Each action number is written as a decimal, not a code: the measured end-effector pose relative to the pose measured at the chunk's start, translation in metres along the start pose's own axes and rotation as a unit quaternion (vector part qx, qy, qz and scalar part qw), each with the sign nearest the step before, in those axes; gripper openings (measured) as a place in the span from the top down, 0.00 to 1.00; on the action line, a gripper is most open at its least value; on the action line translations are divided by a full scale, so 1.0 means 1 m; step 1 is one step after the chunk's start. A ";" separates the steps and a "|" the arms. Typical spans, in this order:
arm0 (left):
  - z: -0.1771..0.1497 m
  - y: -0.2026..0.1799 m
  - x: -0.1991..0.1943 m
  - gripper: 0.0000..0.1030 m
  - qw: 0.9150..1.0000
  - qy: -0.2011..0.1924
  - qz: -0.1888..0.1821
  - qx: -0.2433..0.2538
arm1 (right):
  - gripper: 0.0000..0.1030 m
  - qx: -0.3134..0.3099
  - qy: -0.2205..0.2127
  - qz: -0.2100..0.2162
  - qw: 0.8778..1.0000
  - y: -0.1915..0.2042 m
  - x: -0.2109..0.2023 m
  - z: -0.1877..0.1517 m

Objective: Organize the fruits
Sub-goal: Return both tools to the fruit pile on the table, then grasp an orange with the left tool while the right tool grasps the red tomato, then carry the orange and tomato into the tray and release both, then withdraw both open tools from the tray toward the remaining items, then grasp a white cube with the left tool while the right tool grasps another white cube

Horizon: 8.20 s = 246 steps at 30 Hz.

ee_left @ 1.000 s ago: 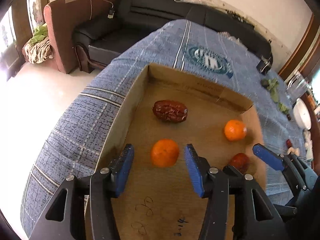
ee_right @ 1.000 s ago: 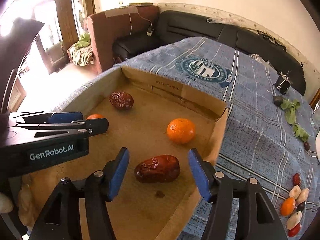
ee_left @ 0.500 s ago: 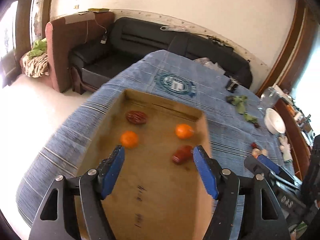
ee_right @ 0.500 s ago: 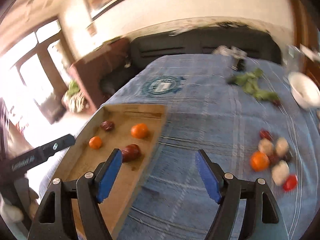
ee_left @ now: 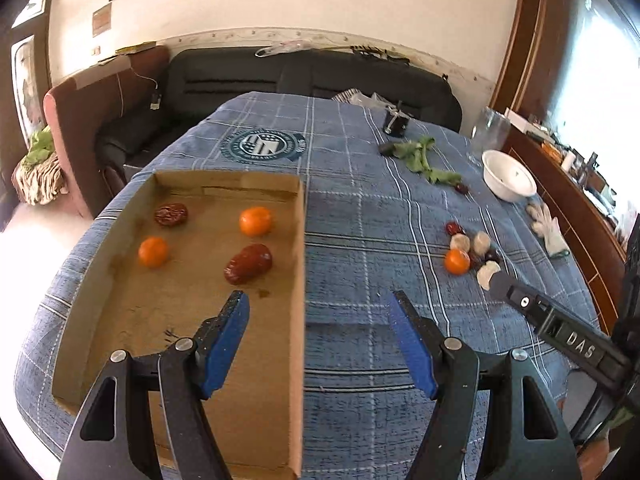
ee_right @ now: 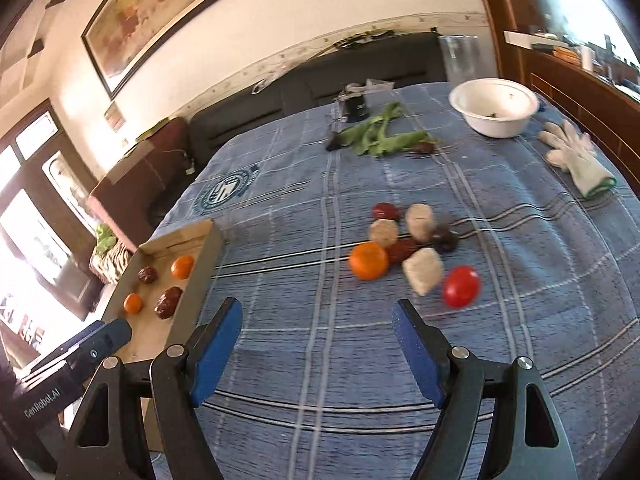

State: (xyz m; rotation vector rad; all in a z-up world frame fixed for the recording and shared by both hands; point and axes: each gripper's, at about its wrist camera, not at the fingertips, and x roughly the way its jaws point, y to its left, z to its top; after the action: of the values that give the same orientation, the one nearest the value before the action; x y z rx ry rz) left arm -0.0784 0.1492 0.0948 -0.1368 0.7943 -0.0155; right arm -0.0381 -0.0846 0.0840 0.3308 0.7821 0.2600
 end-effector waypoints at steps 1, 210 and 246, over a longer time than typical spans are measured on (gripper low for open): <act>-0.001 -0.002 0.002 0.31 1.000 0.003 0.000 0.001 | 0.21 0.002 -0.001 -0.001 1.000 -0.003 0.000 0.000; 0.021 -0.062 0.050 0.28 0.998 0.024 0.008 0.061 | 0.29 0.004 0.020 -0.057 0.998 -0.118 -0.012 0.043; 0.045 -0.153 0.185 0.68 0.976 0.081 -0.183 0.086 | 0.65 -0.038 0.066 -0.035 0.996 -0.083 0.051 0.021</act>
State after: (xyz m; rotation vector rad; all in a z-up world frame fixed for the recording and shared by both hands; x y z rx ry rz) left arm 0.0894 -0.0090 0.0141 -0.1177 0.9169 -0.4481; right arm 0.0210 -0.1468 0.0334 0.2150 0.9098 0.2471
